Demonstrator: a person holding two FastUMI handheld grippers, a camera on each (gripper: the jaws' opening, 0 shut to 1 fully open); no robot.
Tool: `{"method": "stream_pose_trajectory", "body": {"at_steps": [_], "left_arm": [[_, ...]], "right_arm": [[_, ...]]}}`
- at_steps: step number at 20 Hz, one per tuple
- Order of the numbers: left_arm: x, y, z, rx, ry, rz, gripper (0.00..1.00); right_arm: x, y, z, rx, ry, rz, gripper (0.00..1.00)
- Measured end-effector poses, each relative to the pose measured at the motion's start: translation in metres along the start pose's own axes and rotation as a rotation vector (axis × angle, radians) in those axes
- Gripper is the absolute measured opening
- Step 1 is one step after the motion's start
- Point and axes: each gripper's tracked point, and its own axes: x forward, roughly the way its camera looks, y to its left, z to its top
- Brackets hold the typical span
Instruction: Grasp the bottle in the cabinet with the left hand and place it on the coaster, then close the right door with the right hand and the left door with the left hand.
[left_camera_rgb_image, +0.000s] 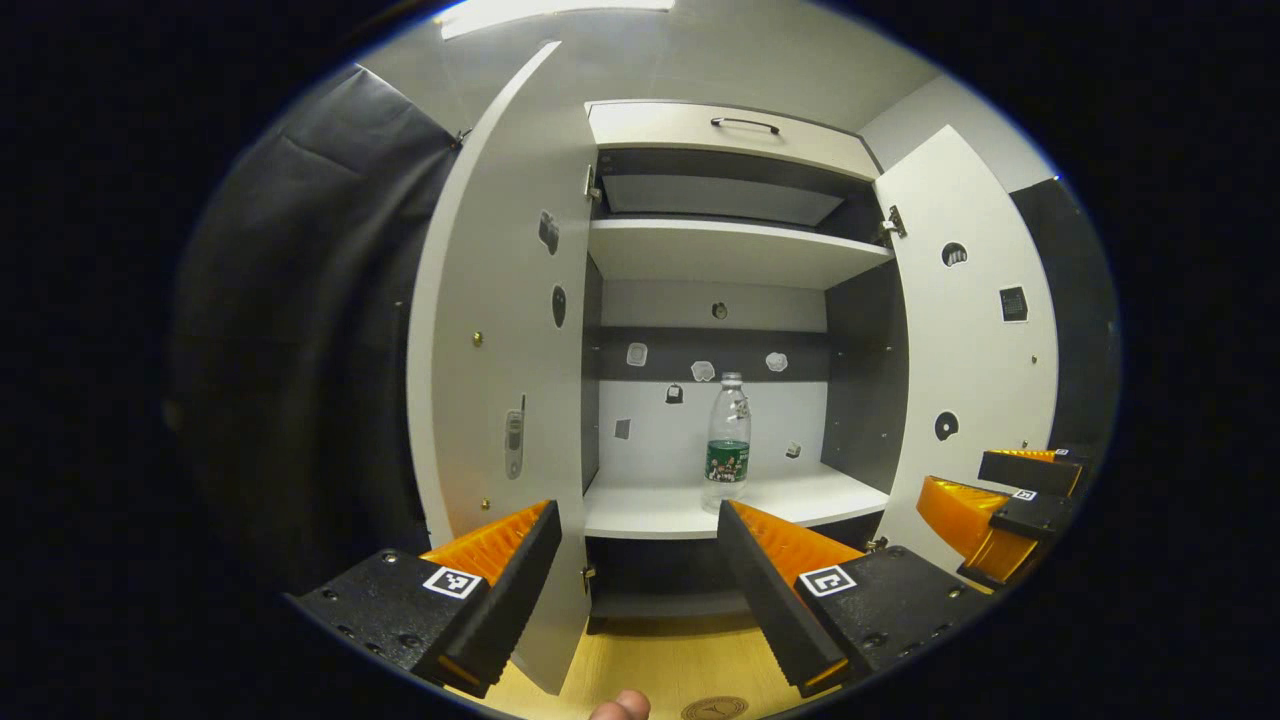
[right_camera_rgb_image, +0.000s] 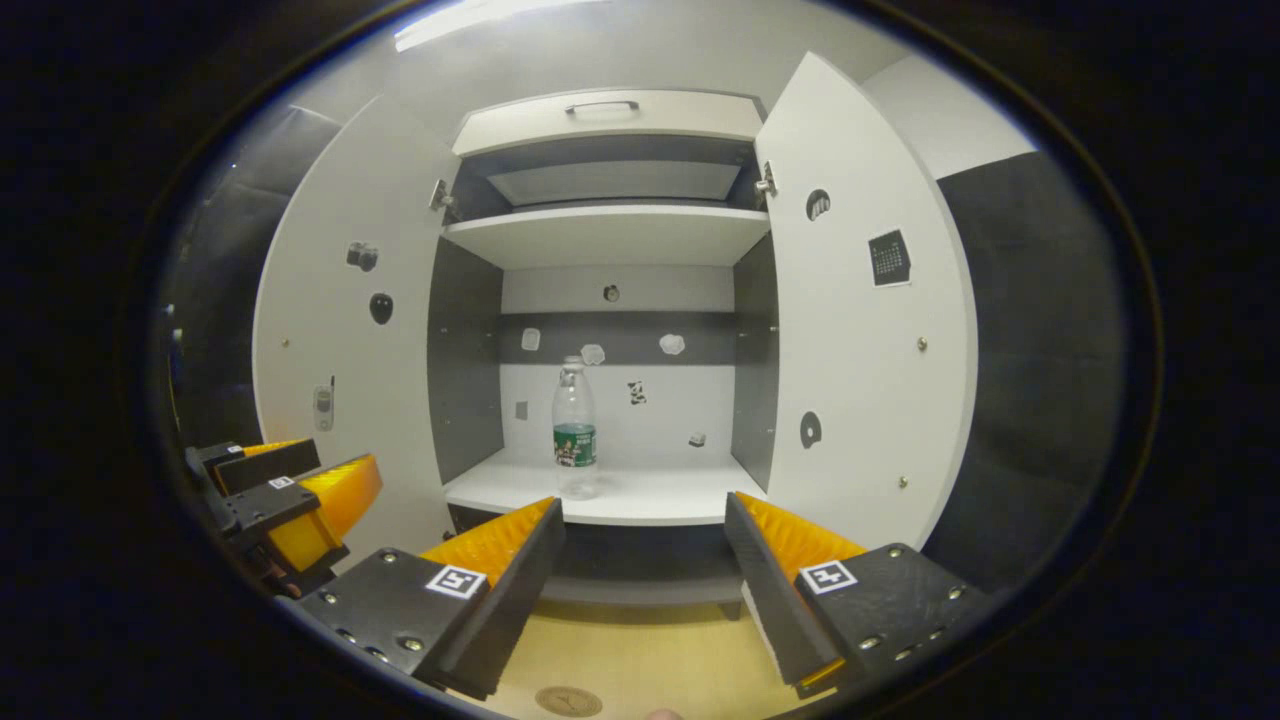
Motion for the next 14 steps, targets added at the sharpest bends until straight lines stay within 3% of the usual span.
{"method": "stream_pose_trajectory", "body": {"at_steps": [14], "left_arm": [[0.145,-0.076,0.009,0.011,-0.026,-0.109,0.99]], "right_arm": [[0.006,-0.039,-0.003,-0.007,0.033,-0.064,0.98]]}}
